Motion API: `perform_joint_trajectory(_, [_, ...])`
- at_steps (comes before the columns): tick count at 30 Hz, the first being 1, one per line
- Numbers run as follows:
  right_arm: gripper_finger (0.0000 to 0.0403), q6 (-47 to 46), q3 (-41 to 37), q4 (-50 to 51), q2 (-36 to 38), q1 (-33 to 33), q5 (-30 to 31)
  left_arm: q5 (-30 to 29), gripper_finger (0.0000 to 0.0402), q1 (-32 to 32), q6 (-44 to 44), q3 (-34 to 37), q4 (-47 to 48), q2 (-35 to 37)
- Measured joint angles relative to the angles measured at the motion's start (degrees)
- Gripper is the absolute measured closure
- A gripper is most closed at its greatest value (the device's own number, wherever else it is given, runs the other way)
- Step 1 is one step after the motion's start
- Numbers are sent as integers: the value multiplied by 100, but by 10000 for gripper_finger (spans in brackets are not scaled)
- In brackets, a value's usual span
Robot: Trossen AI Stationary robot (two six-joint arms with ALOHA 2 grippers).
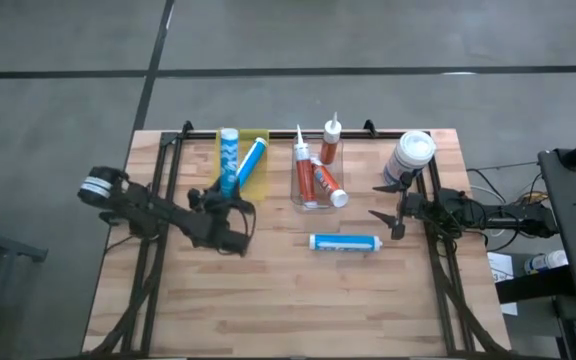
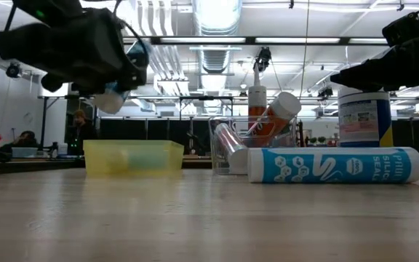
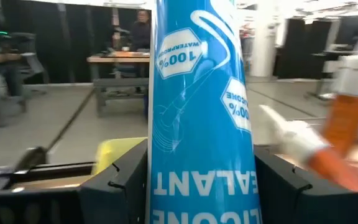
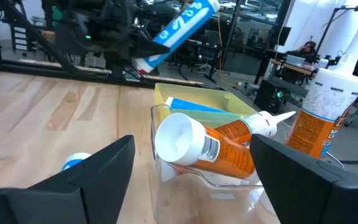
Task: Pick & place silicon tubes, Sealant and Lysol wipes
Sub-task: Put the bottom blue sealant into the yellow bin
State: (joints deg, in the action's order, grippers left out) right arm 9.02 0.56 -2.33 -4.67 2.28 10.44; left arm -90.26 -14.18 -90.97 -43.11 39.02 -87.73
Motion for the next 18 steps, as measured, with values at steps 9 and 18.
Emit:
perform_joint_trajectory(9, [88, 2, 0, -2, 0, -2, 0, 22, 193, 737, -9, 208, -41, 42])
perform_joint_trajectory(18, [97, 0, 0, 0, 0, 0, 0, 22, 193, 846, -27, 212, -41, 40])
